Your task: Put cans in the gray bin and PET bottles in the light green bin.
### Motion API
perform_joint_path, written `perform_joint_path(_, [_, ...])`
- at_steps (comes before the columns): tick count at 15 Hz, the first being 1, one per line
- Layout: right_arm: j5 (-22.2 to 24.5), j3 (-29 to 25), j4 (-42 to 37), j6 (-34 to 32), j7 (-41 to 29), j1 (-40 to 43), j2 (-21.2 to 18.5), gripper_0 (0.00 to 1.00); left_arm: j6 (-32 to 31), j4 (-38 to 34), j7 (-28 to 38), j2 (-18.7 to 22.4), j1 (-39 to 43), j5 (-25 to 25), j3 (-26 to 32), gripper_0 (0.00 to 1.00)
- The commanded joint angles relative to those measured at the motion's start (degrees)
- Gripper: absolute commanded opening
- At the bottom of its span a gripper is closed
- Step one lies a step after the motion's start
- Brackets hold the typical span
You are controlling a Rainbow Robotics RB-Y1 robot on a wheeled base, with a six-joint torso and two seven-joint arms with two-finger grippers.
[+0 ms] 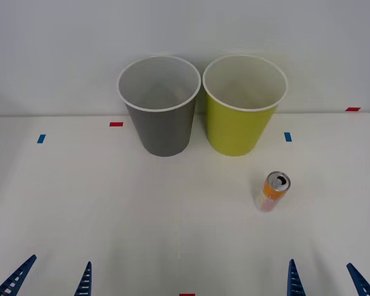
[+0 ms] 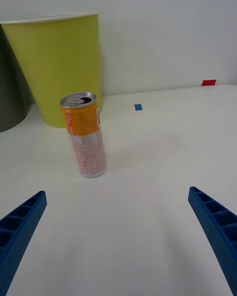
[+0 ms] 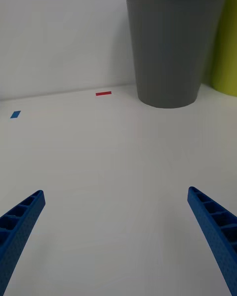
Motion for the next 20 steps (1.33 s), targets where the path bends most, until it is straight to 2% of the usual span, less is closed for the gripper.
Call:
perform_joint_path(1, [0.0, 0.0, 0.0, 0.0, 0.0, 0.0, 0.0, 1.0, 0.0, 0.0, 0.0, 0.0, 0.0, 0.0, 0.0, 1.0])
perform_joint_path(20, [0.0, 0.0, 0.0, 0.0, 0.0, 0.0, 0.0, 1.0, 0.0, 0.0, 0.0, 0.0, 0.0, 0.0, 0.0, 1.0])
